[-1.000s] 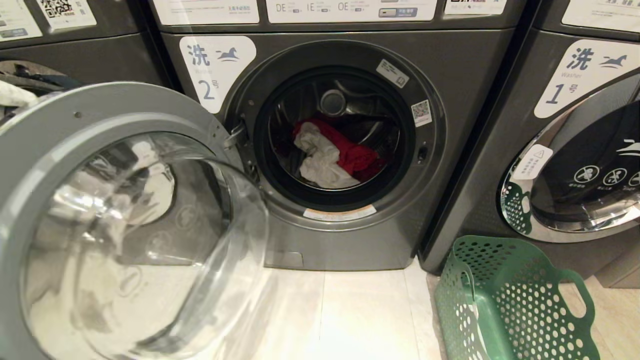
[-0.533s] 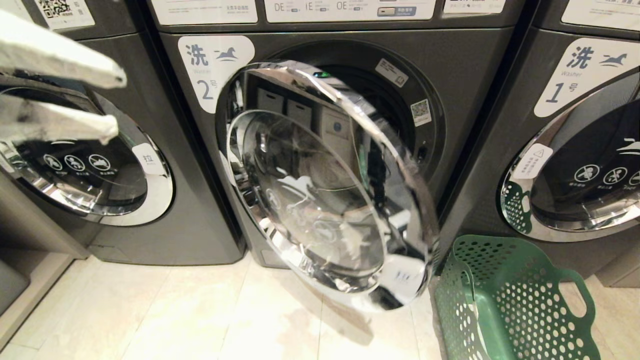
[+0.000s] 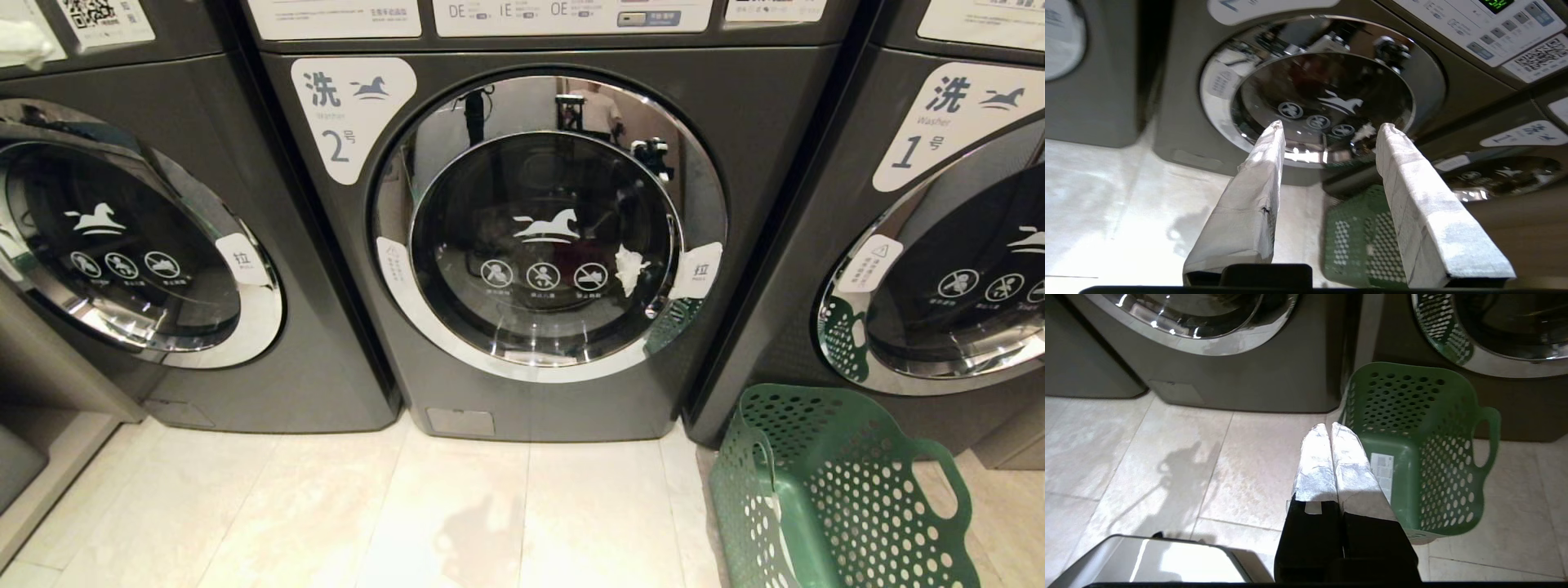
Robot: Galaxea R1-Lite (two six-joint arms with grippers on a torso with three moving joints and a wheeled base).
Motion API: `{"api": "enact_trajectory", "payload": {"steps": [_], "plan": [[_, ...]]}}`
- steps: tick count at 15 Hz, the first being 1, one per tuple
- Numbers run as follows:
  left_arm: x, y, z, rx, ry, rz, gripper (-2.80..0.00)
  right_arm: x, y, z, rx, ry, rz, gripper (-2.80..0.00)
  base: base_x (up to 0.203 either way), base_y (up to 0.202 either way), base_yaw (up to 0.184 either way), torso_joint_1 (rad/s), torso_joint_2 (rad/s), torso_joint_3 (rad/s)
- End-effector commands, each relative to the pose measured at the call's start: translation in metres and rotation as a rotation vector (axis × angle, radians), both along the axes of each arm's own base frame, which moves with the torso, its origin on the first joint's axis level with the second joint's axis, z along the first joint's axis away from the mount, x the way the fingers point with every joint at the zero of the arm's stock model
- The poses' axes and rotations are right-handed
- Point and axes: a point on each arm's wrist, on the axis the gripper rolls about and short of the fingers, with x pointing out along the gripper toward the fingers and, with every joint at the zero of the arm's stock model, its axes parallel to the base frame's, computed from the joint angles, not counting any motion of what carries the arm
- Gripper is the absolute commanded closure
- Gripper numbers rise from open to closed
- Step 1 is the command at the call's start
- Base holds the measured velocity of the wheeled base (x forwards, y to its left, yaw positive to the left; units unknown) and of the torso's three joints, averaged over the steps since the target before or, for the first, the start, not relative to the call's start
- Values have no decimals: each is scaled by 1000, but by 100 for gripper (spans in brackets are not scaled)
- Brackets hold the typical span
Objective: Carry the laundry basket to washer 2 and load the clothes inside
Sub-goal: Press the washing machine door tightly with the right hand
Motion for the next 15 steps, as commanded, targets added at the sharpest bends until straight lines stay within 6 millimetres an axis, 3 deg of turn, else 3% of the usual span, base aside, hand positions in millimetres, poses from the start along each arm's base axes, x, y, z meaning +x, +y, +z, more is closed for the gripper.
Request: {"api": "enact_trajectory", "payload": {"steps": [1, 4, 6, 7, 9, 11, 12, 15], "plan": [[-35, 18, 0, 11, -52, 33, 0, 66, 1, 12, 6, 236, 48, 0, 0, 0, 0, 0, 0, 0], [-100, 52, -22, 88, -93, 92, 0, 160, 12, 11, -18, 305, 186, 0, 0, 0, 0, 0, 0, 0], [-138, 72, -42, 123, -92, 134, 0, 208, 39, -2, -28, 292, 331, 0, 0, 0, 0, 0, 0, 0], [-152, 79, -51, 141, -81, 160, 0, 226, 64, -8, -21, 279, 425, 0, 0, 0, 0, 0, 0, 0], [-158, 83, -61, 166, -54, 197, 0, 251, 105, -7, 42, 239, 564, 0, 0, 0, 0, 0, 0, 0], [-156, 82, -63, 172, -44, 201, 0, 275, 126, -7, 93, 186, 608, 0, 0, 0, 0, 0, 0, 0], [-157, 82, -65, 173, -42, 207, 0, 281, 129, -3, 99, 135, 603, 0, 0, 0, 0, 0, 0, 0], [-157, 82, -75, 187, -19, 211, 0, 273, 125, -2, 58, 116, 546, 0, 0, 0, 0, 0, 0, 0]]}}
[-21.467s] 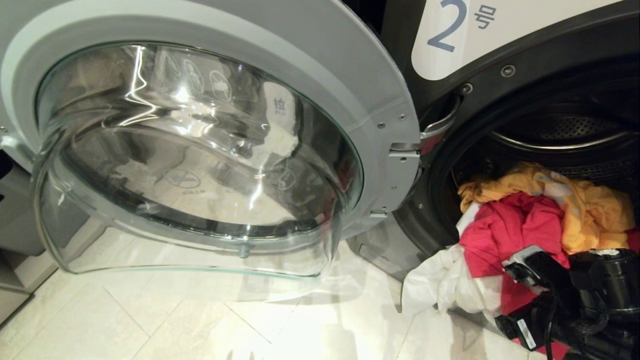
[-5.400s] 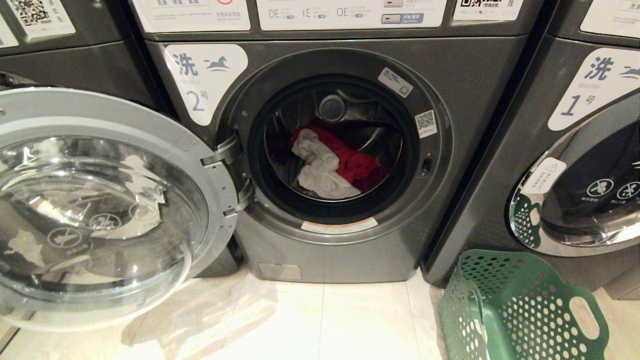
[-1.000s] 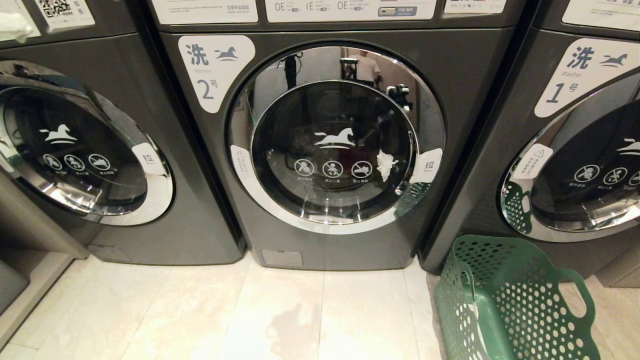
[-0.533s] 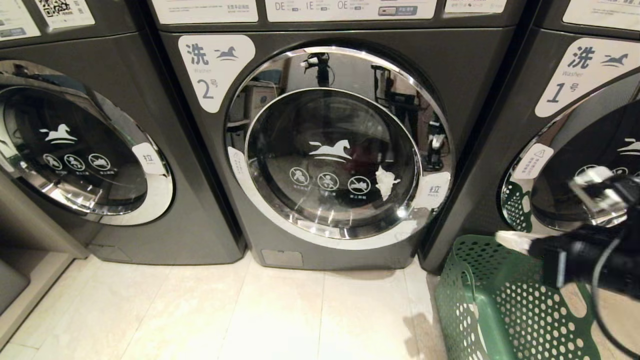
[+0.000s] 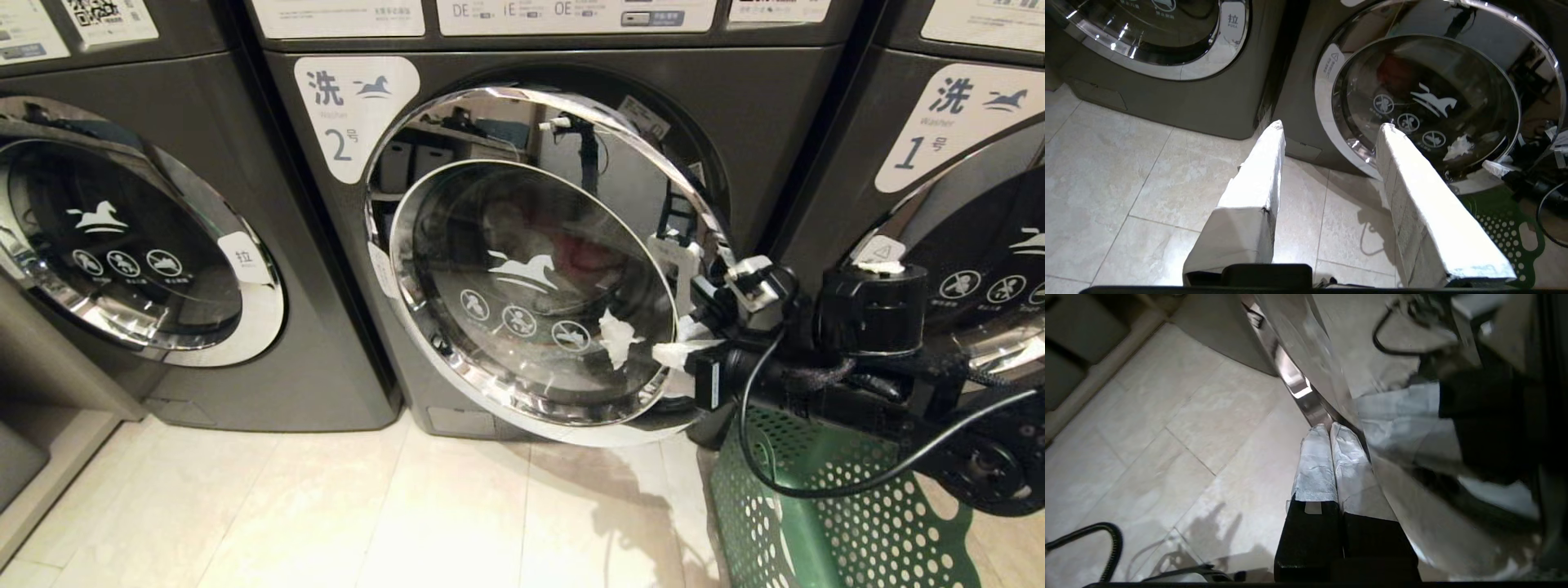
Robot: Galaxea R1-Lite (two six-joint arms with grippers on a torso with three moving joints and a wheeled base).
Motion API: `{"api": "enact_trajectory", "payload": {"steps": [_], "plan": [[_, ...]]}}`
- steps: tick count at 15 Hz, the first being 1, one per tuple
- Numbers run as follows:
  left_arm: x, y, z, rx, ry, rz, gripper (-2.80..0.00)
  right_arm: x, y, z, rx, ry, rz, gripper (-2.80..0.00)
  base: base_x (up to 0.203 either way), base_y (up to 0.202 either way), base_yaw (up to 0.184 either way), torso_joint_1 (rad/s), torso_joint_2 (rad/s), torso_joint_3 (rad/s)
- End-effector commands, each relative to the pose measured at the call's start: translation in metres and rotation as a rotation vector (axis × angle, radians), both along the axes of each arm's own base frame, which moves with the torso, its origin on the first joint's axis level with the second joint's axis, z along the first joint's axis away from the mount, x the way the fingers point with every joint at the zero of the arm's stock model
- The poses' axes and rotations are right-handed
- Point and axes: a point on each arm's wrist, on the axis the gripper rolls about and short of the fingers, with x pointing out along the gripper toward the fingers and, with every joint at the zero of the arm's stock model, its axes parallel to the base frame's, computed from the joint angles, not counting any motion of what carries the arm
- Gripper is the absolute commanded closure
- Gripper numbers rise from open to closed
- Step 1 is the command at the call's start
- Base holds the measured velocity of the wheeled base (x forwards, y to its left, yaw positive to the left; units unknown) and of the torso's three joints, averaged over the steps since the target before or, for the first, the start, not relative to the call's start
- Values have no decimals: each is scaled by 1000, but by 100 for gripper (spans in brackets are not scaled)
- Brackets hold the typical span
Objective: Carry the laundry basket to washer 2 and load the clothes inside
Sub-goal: Press the washing machine door tightly with the right hand
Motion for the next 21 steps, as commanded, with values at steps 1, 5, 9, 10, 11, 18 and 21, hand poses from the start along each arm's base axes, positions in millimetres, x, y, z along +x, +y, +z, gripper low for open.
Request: {"api": "enact_trajectory", "payload": {"steps": [1, 5, 9, 10, 11, 18, 21], "plan": [[-1, 0, -7, 5, 15, 3, 0, -1, 1, -4, -6, 7, 4, 0, 0, 0, 0, 0, 0, 0], [2, -1, -16, 14, 41, -4, 0, 33, -22, -9, -92, -37, -215, 0, 0, 0, 0, 0, 0, 0], [4, -2, -19, 13, 49, -3, 0, 75, -37, 2, -112, -125, -352, 0, 0, 0, 0, 0, 0, 0], [3, -1, -21, 12, 43, -2, 0, 85, -40, 2, -112, -135, -371, 0, 0, 0, 0, 0, 0, 0], [1, -1, -22, 11, 39, 0, 0, 94, -42, 3, -110, -149, -387, 0, 0, 0, 0, 0, 0, 0], [-25, 12, -44, 54, 7, 5, 0, 162, -47, -7, -127, -243, -472, 0, 0, 0, 0, 0, 0, 0], [-40, 10, -67, 153, 13, 64, 0, 183, -45, -8, -114, -282, -482, 0, 0, 0, 0, 0, 0, 0]]}}
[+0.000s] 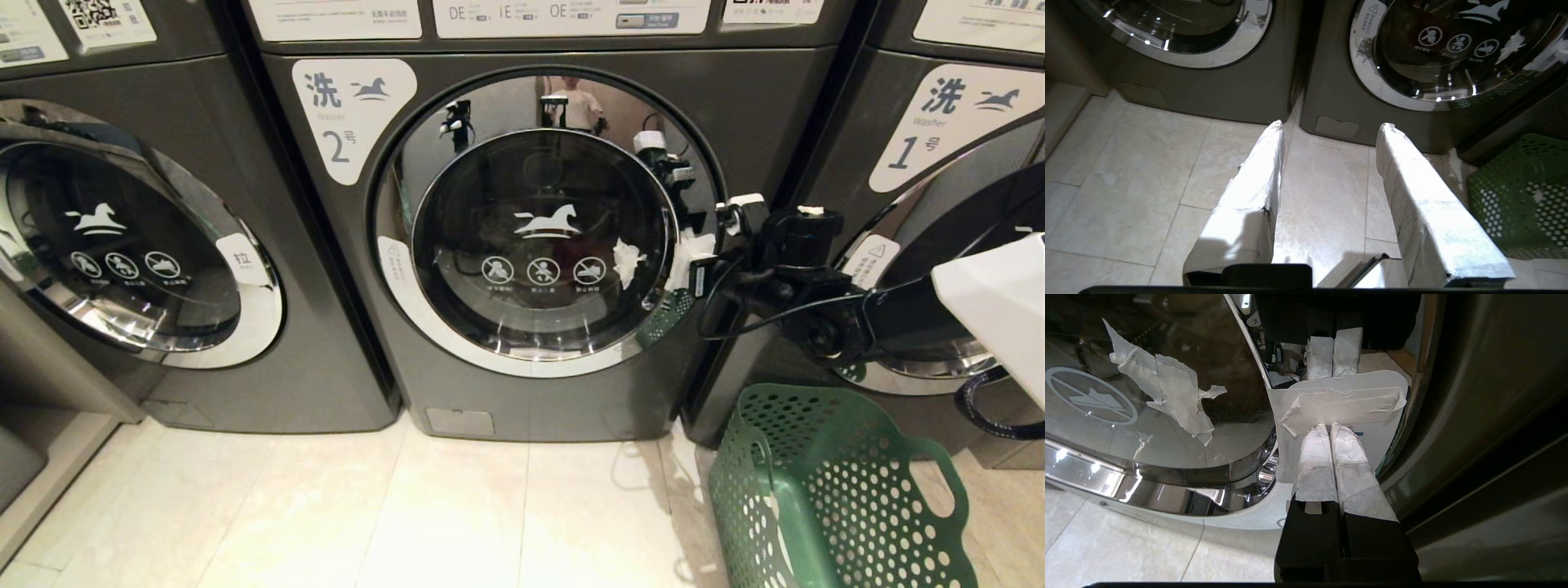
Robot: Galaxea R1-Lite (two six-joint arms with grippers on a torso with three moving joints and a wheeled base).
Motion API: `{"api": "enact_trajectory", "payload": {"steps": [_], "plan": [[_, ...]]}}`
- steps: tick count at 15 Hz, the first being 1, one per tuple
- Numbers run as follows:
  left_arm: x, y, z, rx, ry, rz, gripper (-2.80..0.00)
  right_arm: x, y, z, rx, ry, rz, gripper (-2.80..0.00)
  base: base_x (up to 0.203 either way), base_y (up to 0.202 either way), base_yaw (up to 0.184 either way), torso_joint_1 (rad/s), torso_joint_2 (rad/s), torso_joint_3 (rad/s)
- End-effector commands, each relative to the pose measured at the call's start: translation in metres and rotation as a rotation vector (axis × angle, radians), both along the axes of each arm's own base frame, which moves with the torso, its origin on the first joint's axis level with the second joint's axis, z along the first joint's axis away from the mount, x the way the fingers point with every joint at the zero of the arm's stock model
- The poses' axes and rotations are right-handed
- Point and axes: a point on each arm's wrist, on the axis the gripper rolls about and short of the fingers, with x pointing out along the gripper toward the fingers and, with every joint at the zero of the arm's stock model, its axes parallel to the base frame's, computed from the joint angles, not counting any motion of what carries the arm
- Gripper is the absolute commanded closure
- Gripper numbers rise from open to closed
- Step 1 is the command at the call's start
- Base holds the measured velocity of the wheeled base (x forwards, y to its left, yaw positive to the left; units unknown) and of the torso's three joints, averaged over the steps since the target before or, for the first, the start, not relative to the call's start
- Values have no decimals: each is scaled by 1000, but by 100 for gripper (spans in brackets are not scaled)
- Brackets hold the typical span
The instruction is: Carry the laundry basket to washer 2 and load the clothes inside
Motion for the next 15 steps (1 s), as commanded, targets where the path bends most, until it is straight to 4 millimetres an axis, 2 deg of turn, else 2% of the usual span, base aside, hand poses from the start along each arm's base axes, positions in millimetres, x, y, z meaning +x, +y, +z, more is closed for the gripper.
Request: {"api": "enact_trajectory", "payload": {"steps": [1, 5, 7, 9, 10, 11, 13, 15], "plan": [[-13, 0, -12, 2, -17, 42, 0, 14, 2, -13, 0, -5, -5, 0, 0, 0, 0, 0, 0, 0], [-17, -9, -20, 3, -2, 58, 0, 11, 1, -11, 5, -36, -32, 0, 0, 0, 0, 0, 0, 0], [-20, -14, -22, 9, -4, 53, 0, -18, -1, 8, -1, -10, -27, 0, 0, 0, 0, 0, 0, 0], [-25, -18, -28, 42, -7, 34, 0, -70, -1, 36, -9, 42, -1, 0, 0, 0, 0, 13, 3, -4], [-28, -20, -33, 55, -7, 18, 0, -106, -3, 47, -15, 81, 21, 0, 0, 0, 0, 0, 0, 0], [-29, -22, -39, 66, 0, 15, 0, -139, -7, 47, -24, 129, 39, 0, 0, 0, 0, 0, 0, 0], [-30, -31, -60, 87, 31, 1, 0, -220, -21, 20, -49, 270, 66, 0, 0, 0, 0, 0, 0, 0], [-27, -38, -87, 94, 74, -25, 0, -296, -39, 0, -47, 302, 77, 0, 0, 0, 0, 0, 0, 0]]}}
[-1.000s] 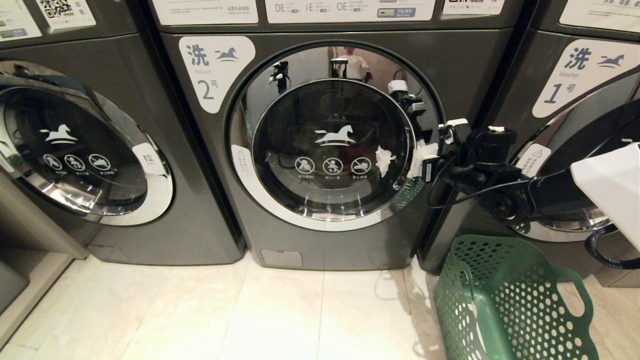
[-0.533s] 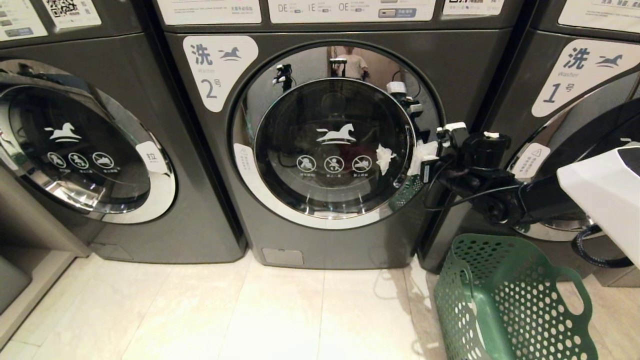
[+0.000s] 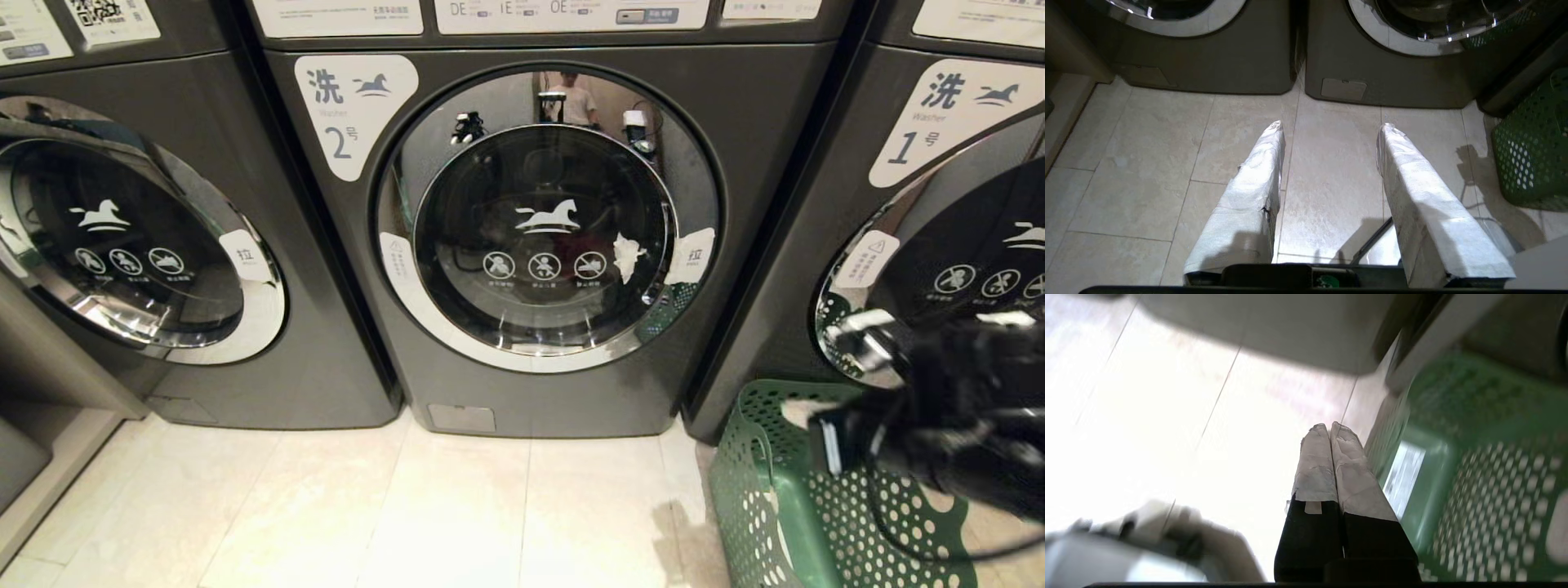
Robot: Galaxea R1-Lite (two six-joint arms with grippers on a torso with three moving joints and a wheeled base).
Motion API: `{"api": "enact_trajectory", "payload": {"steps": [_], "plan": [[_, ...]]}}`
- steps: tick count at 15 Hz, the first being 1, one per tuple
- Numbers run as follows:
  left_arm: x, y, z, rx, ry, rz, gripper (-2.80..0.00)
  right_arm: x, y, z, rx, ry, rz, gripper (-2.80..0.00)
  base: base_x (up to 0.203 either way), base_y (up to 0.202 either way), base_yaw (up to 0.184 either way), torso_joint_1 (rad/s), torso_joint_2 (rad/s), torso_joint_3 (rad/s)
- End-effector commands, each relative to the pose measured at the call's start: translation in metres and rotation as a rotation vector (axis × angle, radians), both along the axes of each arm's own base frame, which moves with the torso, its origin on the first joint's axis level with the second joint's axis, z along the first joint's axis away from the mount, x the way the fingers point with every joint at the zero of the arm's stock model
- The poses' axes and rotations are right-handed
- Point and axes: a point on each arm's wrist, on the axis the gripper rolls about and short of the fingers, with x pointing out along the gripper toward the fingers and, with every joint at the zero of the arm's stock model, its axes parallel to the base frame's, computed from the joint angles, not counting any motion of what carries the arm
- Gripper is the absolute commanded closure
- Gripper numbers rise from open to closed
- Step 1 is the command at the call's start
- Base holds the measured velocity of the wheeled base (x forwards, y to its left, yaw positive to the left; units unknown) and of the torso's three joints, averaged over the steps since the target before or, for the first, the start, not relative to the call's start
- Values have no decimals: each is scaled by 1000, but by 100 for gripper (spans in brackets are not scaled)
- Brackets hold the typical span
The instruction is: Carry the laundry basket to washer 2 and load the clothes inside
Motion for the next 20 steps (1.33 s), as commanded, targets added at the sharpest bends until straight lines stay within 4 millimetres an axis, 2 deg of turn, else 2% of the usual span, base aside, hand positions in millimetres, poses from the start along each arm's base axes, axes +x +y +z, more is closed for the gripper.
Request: {"api": "enact_trajectory", "payload": {"steps": [1, 3, 4, 6, 7, 9, 10, 13, 17, 20], "plan": [[-2, -4, -26, 4, 20, 5, 0, -87, -21, 7, 40, -143, 5, 0, 0, 0, 0, 0, 0, 0], [15, -5, -54, 14, 82, -7, 0, -148, -36, -8, 70, -209, 7, 0, 0, 0, 0, 0, 0, 0], [26, -5, -68, 15, 101, -9, 0, -173, -42, -16, 81, -240, 14, 0, 0, 0, 0, 0, 0, 0], [48, -5, -97, 18, 89, -14, 0, -203, -50, -38, 95, -263, 25, 0, 0, 0, 0, 0, 0, 0], [60, -5, -115, 19, 56, -15, 0, -211, -52, -53, 94, -251, 31, 0, 0, 0, 0, 0, 0, 0], [72, -5, -147, 22, -62, -16, 0, -215, -53, -77, 71, -161, 34, 0, 0, 0, 0, 0, 0, 0], [75, -4, -155, 24, -109, -17, 0, -215, -53, -78, 62, -152, 20, 0, 0, 0, 0, 0, 0, 0], [74, -5, -154, 59, -168, -27, 0, -216, -53, -78, 31, -114, -118, 0, 0, 0, 0, 0, 0, 0], [76, -5, -154, 61, -208, -60, 0, -215, -53, -76, 57, -175, -132, 0, 0, 0, 0, 0, 0, 0], [76, -5, -154, 63, -219, -60, 0, -216, -53, -78, 78, -139, -160, 0, 0, 0, 0, 0, 0, 0]]}}
